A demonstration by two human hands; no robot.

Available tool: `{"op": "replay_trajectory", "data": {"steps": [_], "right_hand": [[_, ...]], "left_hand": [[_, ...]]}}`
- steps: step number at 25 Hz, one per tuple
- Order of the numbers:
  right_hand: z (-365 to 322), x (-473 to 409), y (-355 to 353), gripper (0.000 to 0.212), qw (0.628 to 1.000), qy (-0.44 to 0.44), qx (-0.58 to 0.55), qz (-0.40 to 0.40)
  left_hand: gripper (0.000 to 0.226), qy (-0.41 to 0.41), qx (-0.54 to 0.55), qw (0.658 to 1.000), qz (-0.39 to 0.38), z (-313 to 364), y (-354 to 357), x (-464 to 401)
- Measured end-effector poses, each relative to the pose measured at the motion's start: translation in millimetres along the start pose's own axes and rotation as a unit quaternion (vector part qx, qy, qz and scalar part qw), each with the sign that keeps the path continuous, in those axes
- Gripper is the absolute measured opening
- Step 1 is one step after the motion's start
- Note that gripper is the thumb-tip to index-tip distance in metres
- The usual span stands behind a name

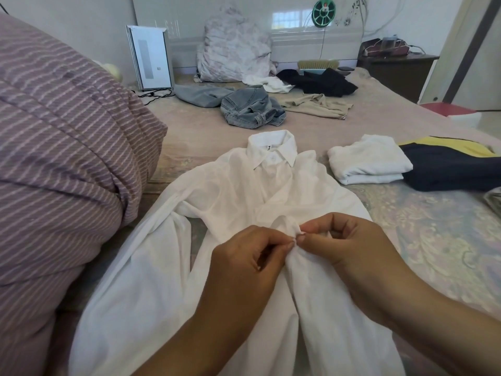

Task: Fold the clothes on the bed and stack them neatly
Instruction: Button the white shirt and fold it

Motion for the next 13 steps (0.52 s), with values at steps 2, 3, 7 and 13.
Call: {"op": "replay_trajectory", "data": {"steps": [2,3,7,13], "right_hand": [[1.5,0.2,0.5,0.011,1.000,0.007,-0.014,0.005],[2.1,0.4,0.6,0.012,1.000,0.010,-0.017,0.005],[4.6,1.6,2.5,0.015,1.000,0.013,0.001,0.012],[0.3,-2.9,3.2,0.014,0.995,0.057,-0.081,0.009]], "left_hand": [[0.010,0.031,-0.041,0.999,-0.012,-0.6,0.1,-1.2],[0.009,0.030,-0.040,0.999,-0.015,-1.1,-0.1,-2.0],[0.011,-0.054,0.017,0.998,-0.021,-0.6,1.2,-4.8],[0.007,-0.152,0.084,0.985,-0.021,-2.1,3.9,-3.5]]}}
Point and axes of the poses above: each hand's wrist, its own x-axis away from the middle knuckle, its own y-axis out of the palm, z = x × y, the point moved 1 cm from there along -x, towards the middle knuckle, and after that the axes turned 3 degrees about -y, right-handed, at the moved point
